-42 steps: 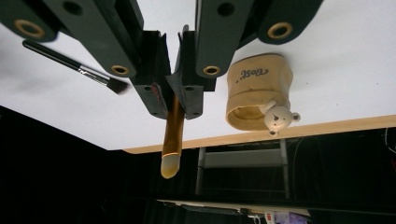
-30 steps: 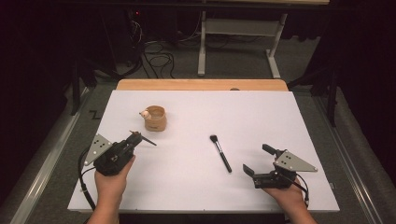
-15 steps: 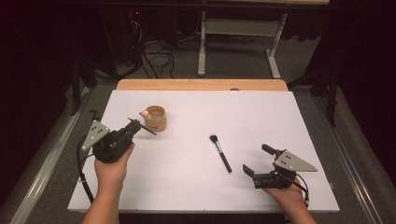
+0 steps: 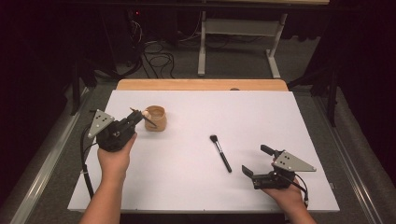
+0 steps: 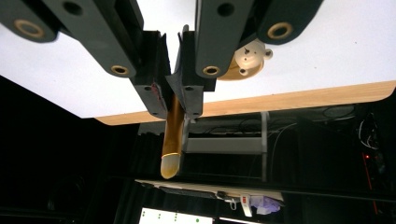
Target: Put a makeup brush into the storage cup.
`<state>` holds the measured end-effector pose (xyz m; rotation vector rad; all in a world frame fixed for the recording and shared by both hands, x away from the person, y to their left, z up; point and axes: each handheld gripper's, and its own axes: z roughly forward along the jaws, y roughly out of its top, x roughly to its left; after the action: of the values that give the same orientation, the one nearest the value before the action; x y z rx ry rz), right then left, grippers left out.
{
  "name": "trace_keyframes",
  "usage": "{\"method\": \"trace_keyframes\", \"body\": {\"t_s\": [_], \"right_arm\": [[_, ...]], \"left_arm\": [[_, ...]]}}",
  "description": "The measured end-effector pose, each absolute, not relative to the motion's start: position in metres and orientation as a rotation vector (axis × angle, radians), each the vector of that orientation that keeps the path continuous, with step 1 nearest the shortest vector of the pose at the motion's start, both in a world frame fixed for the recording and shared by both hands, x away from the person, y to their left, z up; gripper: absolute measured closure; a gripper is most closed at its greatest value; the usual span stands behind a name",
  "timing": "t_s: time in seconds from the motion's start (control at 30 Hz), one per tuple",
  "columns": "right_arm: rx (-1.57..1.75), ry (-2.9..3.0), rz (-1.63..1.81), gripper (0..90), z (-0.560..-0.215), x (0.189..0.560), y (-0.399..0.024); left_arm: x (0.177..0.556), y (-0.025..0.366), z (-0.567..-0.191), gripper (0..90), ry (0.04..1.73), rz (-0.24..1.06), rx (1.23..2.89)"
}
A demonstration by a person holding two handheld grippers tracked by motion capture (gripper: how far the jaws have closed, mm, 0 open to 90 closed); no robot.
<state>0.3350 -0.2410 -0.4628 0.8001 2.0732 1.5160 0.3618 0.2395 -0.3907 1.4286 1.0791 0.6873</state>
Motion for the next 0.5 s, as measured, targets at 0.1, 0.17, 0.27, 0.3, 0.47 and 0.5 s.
{"method": "trace_keyframes", "body": {"t_s": [0.1, 0.17, 0.27, 0.3, 0.47, 0.5], "right_arm": [[0.798, 2.078, 1.513, 0.3, -0.463, 0.335, -0.24], [0.798, 2.078, 1.514, 0.3, -0.463, 0.334, -0.239], [0.796, 2.079, 1.517, 0.3, -0.464, 0.334, -0.239], [0.794, 2.08, 1.516, 0.3, -0.464, 0.334, -0.239], [0.796, 2.08, 1.515, 0.3, -0.464, 0.334, -0.238], [0.795, 2.081, 1.518, 0.3, -0.464, 0.334, -0.238]], "left_arm": [[0.368, 0.24, -0.39, 83.4, 1.087, 0.694, 1.431], [0.372, 0.24, -0.389, 83.4, 1.092, 0.697, 1.432], [0.377, 0.24, -0.389, 83.4, 1.095, 0.699, 1.428], [0.379, 0.239, -0.39, 83.4, 1.095, 0.7, 1.425], [0.389, 0.236, -0.39, 83.4, 1.104, 0.711, 1.43], [0.391, 0.236, -0.39, 83.4, 1.105, 0.712, 1.429]]}}
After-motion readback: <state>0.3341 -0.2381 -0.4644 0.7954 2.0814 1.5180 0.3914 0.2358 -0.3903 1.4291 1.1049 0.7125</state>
